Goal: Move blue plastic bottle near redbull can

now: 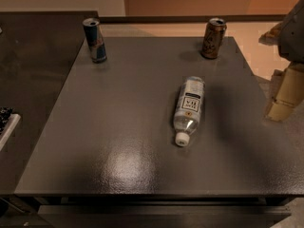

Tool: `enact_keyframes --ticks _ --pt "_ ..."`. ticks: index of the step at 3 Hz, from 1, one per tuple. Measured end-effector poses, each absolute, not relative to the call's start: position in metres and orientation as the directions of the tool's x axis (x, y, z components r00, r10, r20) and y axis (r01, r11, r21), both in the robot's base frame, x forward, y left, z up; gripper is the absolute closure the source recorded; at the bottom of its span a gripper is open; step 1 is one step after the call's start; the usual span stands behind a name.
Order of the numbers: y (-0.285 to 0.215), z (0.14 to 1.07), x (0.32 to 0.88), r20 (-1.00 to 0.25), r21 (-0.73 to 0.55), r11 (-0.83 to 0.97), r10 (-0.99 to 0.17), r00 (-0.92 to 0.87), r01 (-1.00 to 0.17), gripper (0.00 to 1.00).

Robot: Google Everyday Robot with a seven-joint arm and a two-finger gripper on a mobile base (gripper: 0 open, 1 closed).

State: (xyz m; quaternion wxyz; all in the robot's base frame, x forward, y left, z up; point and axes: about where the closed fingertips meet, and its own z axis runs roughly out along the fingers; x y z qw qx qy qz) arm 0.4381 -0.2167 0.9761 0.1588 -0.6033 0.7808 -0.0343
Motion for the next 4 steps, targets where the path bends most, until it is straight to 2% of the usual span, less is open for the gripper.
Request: enact_keyframes --ticks 2,4 --pt "-0.216 0.981 0.448 -0.211 -0.263 0.218 -0.964 -0.164 -0.940 0.00" --pt "-0.180 0.954 0.490 -0.183 -0.252 -0.006 -0.982 0.054 -0.968 0.00"
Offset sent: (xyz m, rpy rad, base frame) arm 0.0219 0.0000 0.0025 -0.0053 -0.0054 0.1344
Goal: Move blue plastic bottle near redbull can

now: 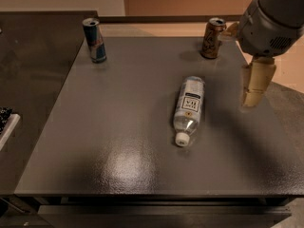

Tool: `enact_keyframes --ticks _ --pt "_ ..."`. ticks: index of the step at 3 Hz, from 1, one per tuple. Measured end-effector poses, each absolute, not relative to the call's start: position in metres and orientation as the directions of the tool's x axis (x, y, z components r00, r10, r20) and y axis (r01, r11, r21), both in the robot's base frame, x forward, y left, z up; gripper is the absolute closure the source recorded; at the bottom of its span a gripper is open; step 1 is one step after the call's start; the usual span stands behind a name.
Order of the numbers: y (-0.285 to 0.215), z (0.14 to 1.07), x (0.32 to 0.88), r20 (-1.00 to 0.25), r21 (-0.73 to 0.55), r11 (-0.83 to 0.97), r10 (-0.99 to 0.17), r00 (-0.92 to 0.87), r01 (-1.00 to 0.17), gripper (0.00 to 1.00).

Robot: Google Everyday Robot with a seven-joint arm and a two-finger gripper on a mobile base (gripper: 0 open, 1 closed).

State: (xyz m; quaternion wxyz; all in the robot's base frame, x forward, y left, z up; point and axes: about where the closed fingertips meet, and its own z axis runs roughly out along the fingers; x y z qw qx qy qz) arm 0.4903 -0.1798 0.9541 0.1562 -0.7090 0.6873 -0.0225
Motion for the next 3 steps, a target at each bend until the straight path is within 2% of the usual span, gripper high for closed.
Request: enact_keyframes --ticks 2,3 --pt "-0.145 0.895 0.515 -0.163 -0.254 -0.307 -0.921 0.354 -0.917 0.00" --pt "-0.135 0.882 0.513 -0.162 -0.253 -0.466 -0.844 0.512 -0.848 0.00"
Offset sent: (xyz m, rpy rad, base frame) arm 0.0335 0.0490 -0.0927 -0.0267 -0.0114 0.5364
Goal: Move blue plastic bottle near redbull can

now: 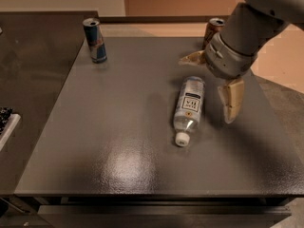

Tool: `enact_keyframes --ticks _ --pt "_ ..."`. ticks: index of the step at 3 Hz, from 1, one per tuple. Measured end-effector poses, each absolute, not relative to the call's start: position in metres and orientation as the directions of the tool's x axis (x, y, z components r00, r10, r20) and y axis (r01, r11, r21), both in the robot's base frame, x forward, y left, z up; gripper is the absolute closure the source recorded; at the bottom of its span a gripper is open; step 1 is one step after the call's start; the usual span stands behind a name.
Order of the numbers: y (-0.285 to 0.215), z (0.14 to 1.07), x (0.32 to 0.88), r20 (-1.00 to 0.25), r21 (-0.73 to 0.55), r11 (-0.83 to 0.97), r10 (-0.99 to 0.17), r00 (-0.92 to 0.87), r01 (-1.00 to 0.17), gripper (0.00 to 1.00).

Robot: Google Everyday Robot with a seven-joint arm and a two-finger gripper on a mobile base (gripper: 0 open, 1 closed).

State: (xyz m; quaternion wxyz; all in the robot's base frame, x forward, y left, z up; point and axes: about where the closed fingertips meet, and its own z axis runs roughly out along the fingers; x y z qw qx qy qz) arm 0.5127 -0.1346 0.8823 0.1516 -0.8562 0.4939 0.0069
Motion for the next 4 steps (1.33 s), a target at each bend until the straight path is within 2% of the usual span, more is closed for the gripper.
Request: enact_keyframes --ticks 2,4 --pt "-0.116 0.877 0.495 -0.145 -0.218 -0.734 -0.627 0.765 -0.643 0.00" --pt "-0.102 0.861 0.480 -0.139 -0.181 -0.853 -0.470 0.871 -0.489 0.00"
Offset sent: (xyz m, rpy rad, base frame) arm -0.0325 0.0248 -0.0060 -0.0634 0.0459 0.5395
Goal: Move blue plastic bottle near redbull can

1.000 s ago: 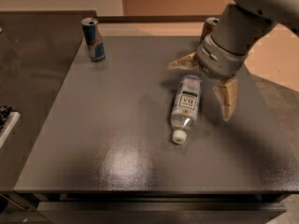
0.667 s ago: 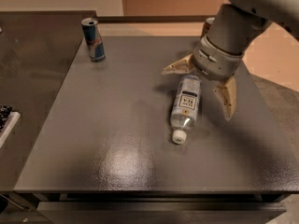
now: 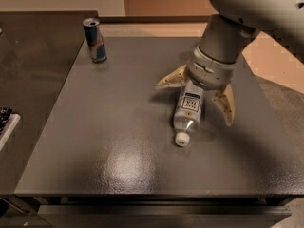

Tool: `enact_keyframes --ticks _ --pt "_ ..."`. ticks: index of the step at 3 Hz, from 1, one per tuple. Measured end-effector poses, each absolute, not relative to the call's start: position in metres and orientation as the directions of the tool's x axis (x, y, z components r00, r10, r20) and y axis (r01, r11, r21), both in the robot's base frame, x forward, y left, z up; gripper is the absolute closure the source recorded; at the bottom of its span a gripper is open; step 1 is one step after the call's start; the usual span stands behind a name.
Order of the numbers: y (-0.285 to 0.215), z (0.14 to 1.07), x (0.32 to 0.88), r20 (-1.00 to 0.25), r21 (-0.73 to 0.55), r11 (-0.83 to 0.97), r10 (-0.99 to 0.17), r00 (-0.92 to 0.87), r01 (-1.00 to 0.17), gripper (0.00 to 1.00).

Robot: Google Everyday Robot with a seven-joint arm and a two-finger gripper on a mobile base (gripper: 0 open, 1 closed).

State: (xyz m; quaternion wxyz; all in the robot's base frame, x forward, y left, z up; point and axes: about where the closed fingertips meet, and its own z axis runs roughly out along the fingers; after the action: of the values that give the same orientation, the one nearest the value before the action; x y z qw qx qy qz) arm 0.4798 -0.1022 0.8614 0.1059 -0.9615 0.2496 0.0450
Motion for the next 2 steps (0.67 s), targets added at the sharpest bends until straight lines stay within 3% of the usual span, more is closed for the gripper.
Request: enact_keyframes --ticks 1,2 --pt "-0.0983 0.8556 0.4757 -0.141 -0.167 -0.875 -0.435 0.889 -0.455 0.00" --pt "-0.0972 0.8522 0.4751 -0.139 -0.143 -0.886 -0.423 0.895 -0.441 0.18"
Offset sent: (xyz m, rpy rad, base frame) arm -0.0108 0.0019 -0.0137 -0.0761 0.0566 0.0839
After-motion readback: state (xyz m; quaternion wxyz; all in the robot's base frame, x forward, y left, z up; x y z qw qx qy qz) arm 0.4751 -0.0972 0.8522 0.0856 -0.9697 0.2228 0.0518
